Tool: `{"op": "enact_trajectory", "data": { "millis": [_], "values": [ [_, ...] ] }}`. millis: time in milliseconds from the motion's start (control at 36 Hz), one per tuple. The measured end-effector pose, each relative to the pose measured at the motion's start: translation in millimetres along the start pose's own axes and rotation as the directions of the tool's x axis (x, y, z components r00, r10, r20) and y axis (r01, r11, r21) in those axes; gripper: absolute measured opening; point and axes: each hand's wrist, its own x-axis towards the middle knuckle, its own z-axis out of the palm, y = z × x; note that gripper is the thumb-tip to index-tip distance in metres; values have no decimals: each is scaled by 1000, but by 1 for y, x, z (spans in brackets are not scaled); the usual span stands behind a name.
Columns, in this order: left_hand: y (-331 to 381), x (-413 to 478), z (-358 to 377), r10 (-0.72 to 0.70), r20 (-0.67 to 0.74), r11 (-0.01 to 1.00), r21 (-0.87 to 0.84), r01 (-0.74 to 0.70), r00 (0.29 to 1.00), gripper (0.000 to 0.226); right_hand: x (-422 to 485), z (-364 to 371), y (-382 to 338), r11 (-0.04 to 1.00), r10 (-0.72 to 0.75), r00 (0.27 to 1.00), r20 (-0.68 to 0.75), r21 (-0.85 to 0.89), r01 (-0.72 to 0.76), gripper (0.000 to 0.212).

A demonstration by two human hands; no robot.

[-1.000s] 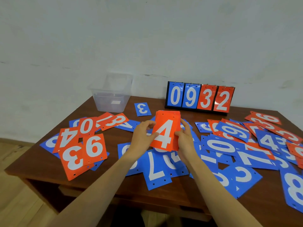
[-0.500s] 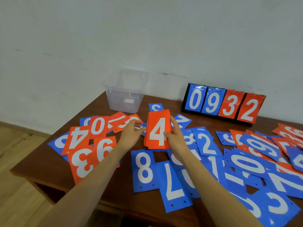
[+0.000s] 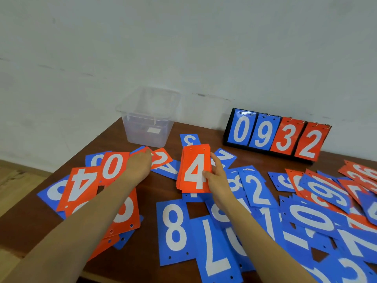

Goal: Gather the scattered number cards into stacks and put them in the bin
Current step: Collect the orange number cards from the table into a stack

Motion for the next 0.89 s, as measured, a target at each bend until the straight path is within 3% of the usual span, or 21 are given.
{"op": "enact_trajectory", "data": {
  "millis": [167, 333, 444, 611, 750, 889],
  "values": [
    [14, -6, -3, 95, 56, 985, 140, -102, 994, 43, -3, -7, 2, 1000, 26, 999, -29, 8, -26, 57],
    [28, -10, -16, 148, 221, 985, 59, -165, 964, 72, -11, -14, 2, 999, 32, 997, -63, 5, -32, 56],
    [39, -19, -18, 195, 247, 973, 75, -220, 949, 77, -18, -20, 0, 999, 34, 996, -85, 20, -32, 57],
    [39, -32, -23, 176, 158, 984, -26, -174, 972, 71, -31, -35, -4, 999, 20, 995, -99, 34, -17, 54],
    [46, -43, -40, 133, -96, 942, -297, -156, 986, 37, -41, -43, -7, 999, 8, 994, -108, 46, -3, 55],
    [58, -61, -57, 76, -307, 849, -479, -223, 949, 27, -53, -50, -8, 999, -9, 993, -121, 29, 13, 55]
  ]
}}
